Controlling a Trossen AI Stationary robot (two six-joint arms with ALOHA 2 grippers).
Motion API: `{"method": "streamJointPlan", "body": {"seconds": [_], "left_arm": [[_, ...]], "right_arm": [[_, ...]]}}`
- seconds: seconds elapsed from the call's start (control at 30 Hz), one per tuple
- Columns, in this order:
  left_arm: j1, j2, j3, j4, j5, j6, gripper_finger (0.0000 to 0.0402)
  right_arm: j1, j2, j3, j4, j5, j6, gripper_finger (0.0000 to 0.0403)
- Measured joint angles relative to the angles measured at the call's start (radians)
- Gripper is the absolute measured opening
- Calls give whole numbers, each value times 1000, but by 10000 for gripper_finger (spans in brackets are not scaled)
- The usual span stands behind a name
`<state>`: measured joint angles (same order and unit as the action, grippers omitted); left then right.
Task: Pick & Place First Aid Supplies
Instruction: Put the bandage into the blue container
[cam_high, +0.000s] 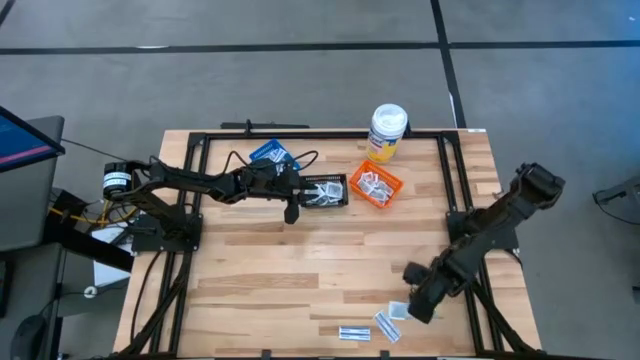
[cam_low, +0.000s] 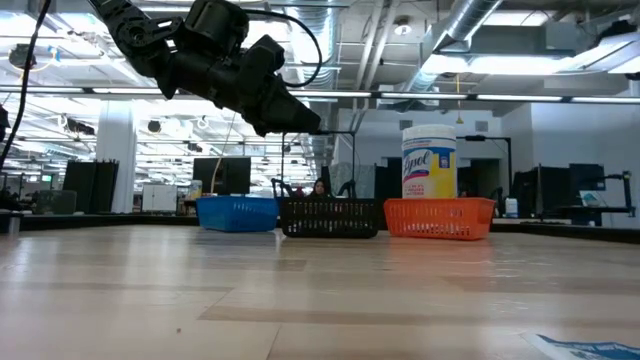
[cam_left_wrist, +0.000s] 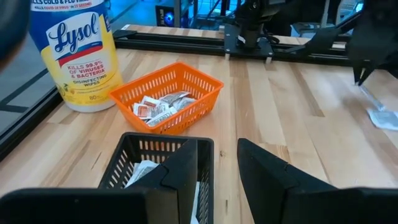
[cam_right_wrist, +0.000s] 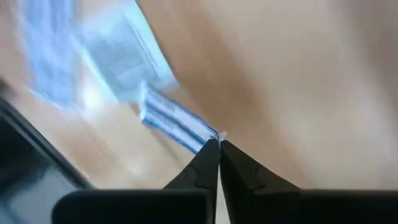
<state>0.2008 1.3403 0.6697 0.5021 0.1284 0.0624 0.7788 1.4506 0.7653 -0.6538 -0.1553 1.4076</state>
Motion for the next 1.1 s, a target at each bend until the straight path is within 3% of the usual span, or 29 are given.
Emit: {"method": "streamJointPlan", "body": {"seconds": [0.17,0.3,0.4,0.47,0.53,0.77,0.87,1.1], "left_arm": [[-20,0,0,9,35,6,115],[-53,2,0,12,105,5,115],[-85,16,0,11,112,7,115],[-103,30,0,20,107,8,115],[-113,43,0,25,89,11,115],[-122,127,0,97,1,67,126],[-122,181,0,107,-4,65,139],[-120,200,0,127,-125,121,156]], "right_arm": [[-71,-89,7,-20,411,-224,9],[-175,-94,7,2,769,-499,12],[-270,-45,7,142,986,-775,8],[-339,-6,7,275,1050,-917,3],[-410,34,7,419,1037,-1010,2],[-578,133,7,748,785,-1104,3],[-604,163,7,781,750,-1111,2],[-610,216,8,820,700,-1127,3]]}}
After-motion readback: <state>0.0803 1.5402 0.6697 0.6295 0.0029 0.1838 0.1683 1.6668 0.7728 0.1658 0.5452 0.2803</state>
